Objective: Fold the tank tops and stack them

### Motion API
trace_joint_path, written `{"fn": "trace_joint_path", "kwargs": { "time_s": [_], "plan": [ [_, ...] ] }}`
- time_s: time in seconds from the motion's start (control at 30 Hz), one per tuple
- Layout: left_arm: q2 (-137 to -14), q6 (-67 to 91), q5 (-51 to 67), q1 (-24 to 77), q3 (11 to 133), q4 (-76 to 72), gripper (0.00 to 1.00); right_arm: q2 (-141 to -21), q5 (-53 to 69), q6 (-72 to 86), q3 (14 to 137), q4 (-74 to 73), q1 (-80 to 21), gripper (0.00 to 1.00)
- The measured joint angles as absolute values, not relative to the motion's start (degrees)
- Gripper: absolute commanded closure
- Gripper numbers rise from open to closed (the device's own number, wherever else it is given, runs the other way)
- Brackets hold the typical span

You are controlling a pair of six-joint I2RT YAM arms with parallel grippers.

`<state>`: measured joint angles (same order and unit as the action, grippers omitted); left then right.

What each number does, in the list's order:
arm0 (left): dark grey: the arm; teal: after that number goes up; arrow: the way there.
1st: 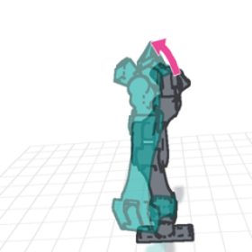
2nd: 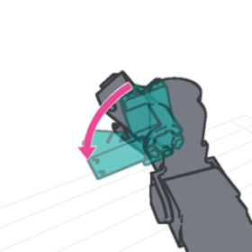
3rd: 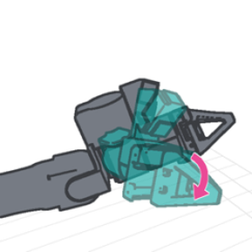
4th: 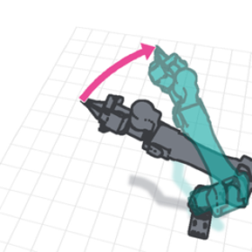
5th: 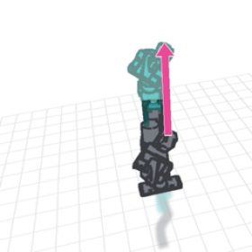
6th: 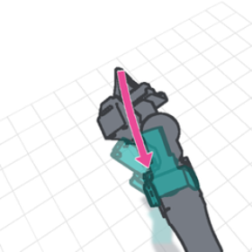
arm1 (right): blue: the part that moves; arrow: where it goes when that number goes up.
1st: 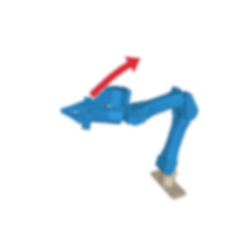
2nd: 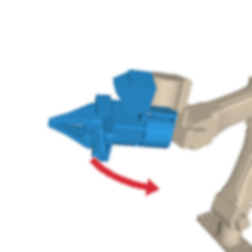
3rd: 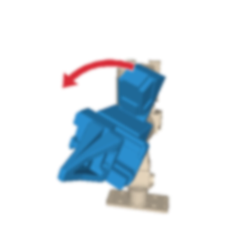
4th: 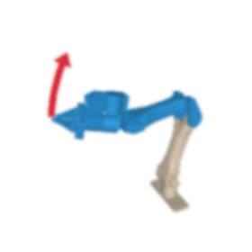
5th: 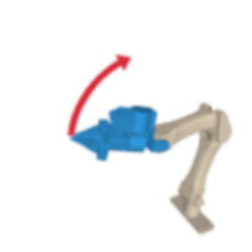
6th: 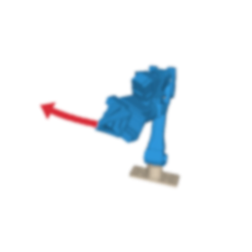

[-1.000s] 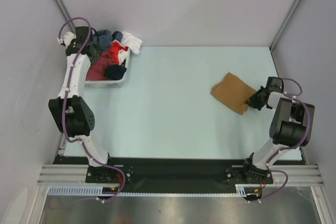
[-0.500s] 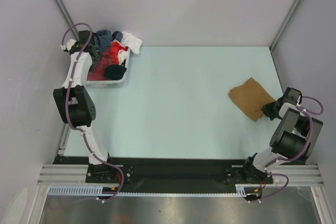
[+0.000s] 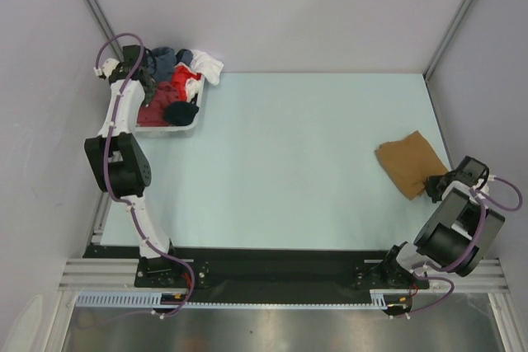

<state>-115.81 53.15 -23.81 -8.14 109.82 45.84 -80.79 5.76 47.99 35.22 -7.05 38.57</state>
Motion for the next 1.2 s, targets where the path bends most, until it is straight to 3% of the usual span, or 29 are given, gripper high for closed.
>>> {"fn": "trace_joint_path", "kwargs": {
  "time_s": [0.13, 0.17, 0.27, 0.3, 0.57, 0.6, 0.93, 1.2],
  "plan": [
    [-115.44, 53.45, -23.79, -8.16, 109.56, 45.76, 1.0, -77.56, 5.15, 49.67, 32.71, -6.33, 40.88, 1.0],
    [-115.18, 53.56, -23.79, -8.16, 109.4, 45.82, 1.0, -76.55, 5.13, 50.11, 31.83, -6.13, 41.52, 0.94],
    [-113.58, 53.69, -23.81, -8.19, 108.9, 45.93, 1.0, -74.61, 5.26, 51.03, 30.22, -5.89, 42.72, 0.5],
    [-112.88, 53.69, -23.79, -8.19, 108.75, 46.02, 1.0, -74.41, 5.3, 51.07, 30.2, -5.93, 42.89, 0.32],
    [-103.22, 53.69, -23.9, -8.21, 108.2, 46.46, 1.0, -66.46, 4.91, 49.04, 30.61, -8.56, 43.11, 0.09],
    [-101.73, 53.67, -24.14, -8.19, 107.94, 46.24, 1.0, -64.6, 4.54, 48.69, 31.07, -9.74, 43.09, 0.0],
    [-72.82, 52.53, -30.33, -4.03, 83.4, 31.92, 1.0, -61.25, -2.39, 46.15, 41.95, -23.18, 42.92, 0.0],
    [-62.22, 44.21, -37.17, 3.7, 80.31, 21.37, 1.0, -59.24, 2.72, 43.33, 42.37, -25.61, 41.25, 0.0]
  ]
}}
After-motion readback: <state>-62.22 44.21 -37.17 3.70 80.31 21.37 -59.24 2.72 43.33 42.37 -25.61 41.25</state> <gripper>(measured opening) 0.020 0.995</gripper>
